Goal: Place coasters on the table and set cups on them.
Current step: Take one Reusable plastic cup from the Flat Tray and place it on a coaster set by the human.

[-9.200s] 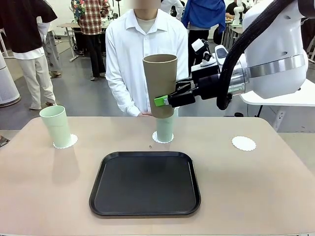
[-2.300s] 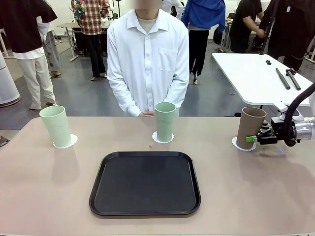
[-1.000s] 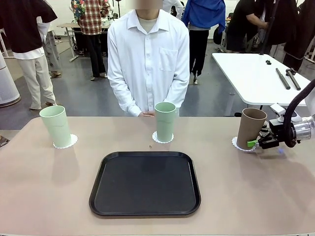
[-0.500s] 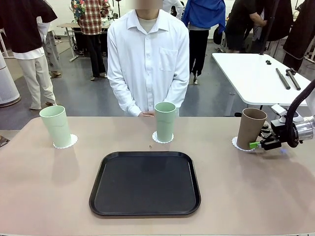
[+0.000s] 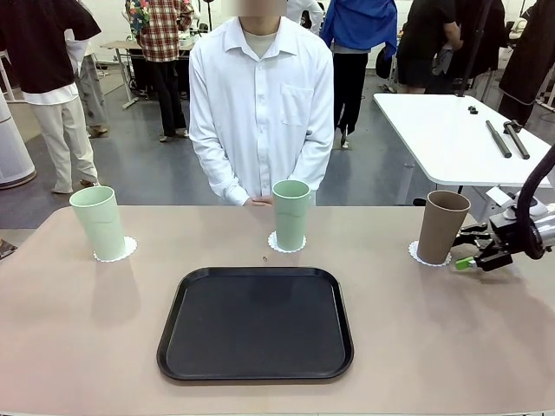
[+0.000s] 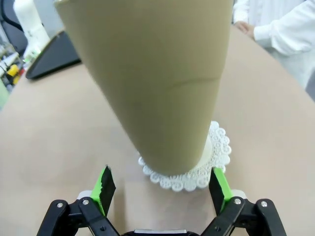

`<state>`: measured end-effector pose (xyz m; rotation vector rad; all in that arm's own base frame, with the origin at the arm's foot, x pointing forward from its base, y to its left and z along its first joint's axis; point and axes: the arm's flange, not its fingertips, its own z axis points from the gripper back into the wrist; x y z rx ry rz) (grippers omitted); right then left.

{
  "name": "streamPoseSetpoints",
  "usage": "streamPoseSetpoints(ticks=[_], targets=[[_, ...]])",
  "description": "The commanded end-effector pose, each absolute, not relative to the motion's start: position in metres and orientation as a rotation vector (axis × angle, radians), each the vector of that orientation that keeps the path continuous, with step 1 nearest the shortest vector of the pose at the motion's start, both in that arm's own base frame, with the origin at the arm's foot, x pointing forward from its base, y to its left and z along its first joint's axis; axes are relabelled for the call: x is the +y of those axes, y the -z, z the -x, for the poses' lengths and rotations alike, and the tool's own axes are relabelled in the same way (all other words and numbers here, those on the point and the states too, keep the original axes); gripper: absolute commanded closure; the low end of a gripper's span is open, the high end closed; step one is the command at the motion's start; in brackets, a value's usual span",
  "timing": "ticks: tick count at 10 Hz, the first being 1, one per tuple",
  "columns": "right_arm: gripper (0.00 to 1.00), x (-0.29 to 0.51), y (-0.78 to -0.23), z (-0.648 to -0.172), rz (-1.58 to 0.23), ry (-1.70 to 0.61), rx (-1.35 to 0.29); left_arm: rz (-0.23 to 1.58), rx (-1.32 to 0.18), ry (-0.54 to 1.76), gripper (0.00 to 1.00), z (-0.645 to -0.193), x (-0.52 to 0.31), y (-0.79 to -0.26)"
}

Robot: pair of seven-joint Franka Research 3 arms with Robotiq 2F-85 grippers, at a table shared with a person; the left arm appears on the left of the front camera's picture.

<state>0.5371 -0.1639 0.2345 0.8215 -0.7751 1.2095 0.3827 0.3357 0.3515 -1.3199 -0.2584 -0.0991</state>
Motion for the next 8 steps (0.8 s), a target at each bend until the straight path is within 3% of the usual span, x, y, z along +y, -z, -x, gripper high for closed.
streamPoseSetpoints(ticks=[1, 4, 6, 8], targets=[[0.0, -0.173, -0.272, -0.509, -0.726, -1.17, -0.735, 1.31, -0.254, 0.091, 0.0, -0.382, 0.336, -0.354], [0.0, -0.185, -0.351, -0.478, -0.457, -0.949, -0.598, 1.31, -0.254, 0.091, 0.0, -0.382, 0.336, -0.354], [0.0, -0.167, -0.399, -0.461, -0.362, -0.844, -0.581, 1.31, -0.254, 0.091, 0.0, -0.382, 0.336, -0.354], [0.0, -0.135, -0.445, -0.443, -0.33, -0.793, -0.425, 1.31, -0.254, 0.091, 0.0, -0.382, 0.336, -0.354]])
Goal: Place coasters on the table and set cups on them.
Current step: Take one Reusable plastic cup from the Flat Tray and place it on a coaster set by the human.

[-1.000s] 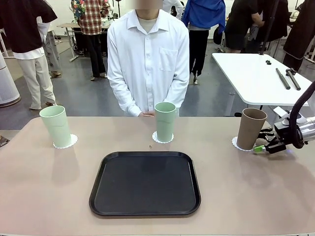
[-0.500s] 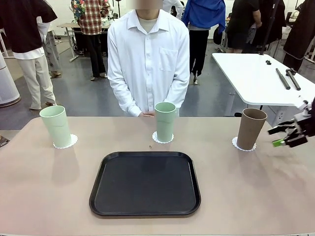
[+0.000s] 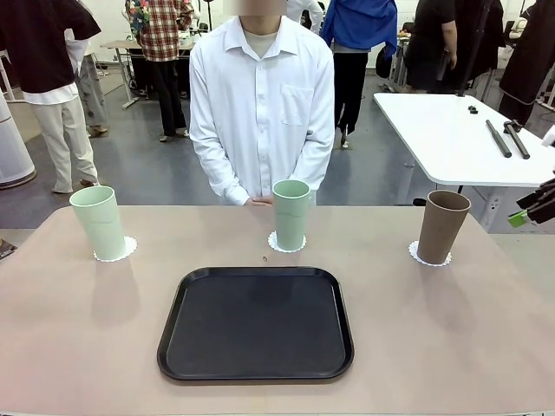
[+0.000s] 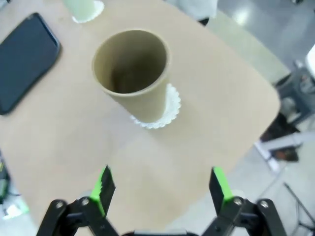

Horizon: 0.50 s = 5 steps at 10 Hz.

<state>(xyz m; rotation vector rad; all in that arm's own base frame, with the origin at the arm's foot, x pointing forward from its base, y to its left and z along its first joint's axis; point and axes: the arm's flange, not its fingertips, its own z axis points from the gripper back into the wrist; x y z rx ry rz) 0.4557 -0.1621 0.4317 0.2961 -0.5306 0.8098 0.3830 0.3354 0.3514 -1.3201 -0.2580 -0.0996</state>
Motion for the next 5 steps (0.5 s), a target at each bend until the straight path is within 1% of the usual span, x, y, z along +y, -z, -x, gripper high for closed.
streamPoseSetpoints(ticks=[1, 2, 3, 5], targets=[[0.0, -0.119, -0.46, -0.433, -0.264, -0.812, -0.363, 1.31, -0.254, 0.091, 0.0, -0.382, 0.336, -0.354], [0.0, -0.1, -0.473, -0.422, -0.189, -0.85, -0.26, 1.31, -0.254, 0.091, 0.0, -0.382, 0.336, -0.354], [0.0, -0.079, -0.482, -0.413, -0.111, -0.853, -0.22, 1.31, -0.254, 0.091, 0.0, -0.382, 0.336, -0.354], [0.0, -0.052, -0.497, -0.408, -0.038, -0.766, -0.223, 1.31, -0.254, 0.091, 0.0, -0.382, 0.336, -0.354]])
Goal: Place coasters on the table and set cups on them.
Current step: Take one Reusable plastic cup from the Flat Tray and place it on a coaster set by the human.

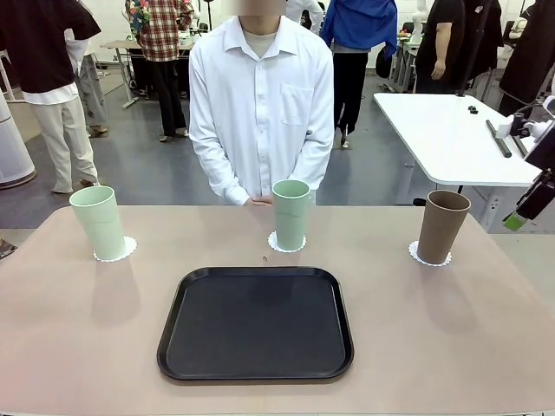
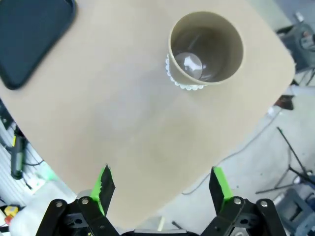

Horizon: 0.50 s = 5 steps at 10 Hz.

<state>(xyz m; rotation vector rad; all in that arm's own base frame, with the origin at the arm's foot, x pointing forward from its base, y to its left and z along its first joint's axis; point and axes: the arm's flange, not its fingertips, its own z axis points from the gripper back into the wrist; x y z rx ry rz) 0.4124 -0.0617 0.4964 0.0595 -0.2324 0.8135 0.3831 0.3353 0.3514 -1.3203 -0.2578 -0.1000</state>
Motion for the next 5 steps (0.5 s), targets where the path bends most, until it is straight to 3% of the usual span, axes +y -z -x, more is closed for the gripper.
streamPoseSetpoints(ticks=[1, 5], targets=[[0.0, -0.037, -0.506, -0.407, -0.021, -0.727, -0.22, 1.31, -0.254, 0.091, 0.0, -0.382, 0.336, -0.354], [0.0, -0.025, -0.523, -0.429, -0.075, -0.491, -0.302, 1.31, -0.254, 0.091, 0.0, -0.382, 0.336, -0.354]])
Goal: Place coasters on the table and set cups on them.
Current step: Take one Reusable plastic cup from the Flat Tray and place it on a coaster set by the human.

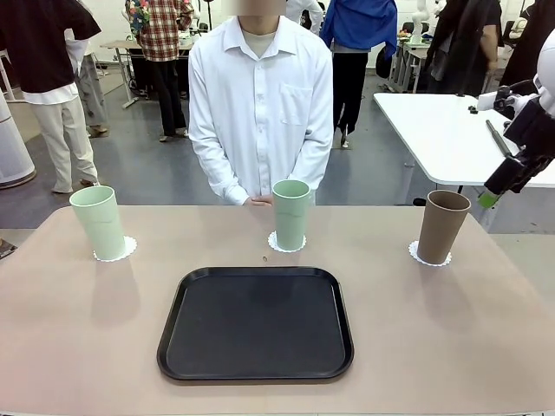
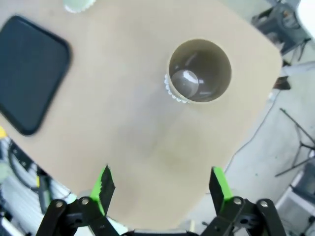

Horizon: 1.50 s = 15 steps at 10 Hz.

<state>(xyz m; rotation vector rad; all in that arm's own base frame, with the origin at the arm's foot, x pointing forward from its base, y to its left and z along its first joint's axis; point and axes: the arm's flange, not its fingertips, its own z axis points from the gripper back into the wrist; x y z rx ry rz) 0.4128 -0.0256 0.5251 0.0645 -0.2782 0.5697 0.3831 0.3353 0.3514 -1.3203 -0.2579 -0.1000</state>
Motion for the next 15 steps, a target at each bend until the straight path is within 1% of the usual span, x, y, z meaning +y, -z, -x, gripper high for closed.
streamPoseSetpoints(ticks=[1, 2, 3, 15], targets=[[0.0, -0.03, -0.524, -0.443, -0.095, -0.432, -0.309, 1.31, -0.254, 0.091, 0.0, -0.382, 0.336, -0.354], [0.0, -0.035, -0.524, -0.449, -0.118, -0.411, -0.303, 1.31, -0.254, 0.091, 0.0, -0.382, 0.336, -0.354], [0.0, -0.03, -0.525, -0.422, -0.072, -0.504, -0.287, 1.31, -0.254, 0.091, 0.0, -0.382, 0.336, -0.354], [0.0, -0.03, -0.525, -0.422, -0.072, -0.504, -0.287, 1.31, -0.254, 0.091, 0.0, -0.382, 0.336, -0.354]])
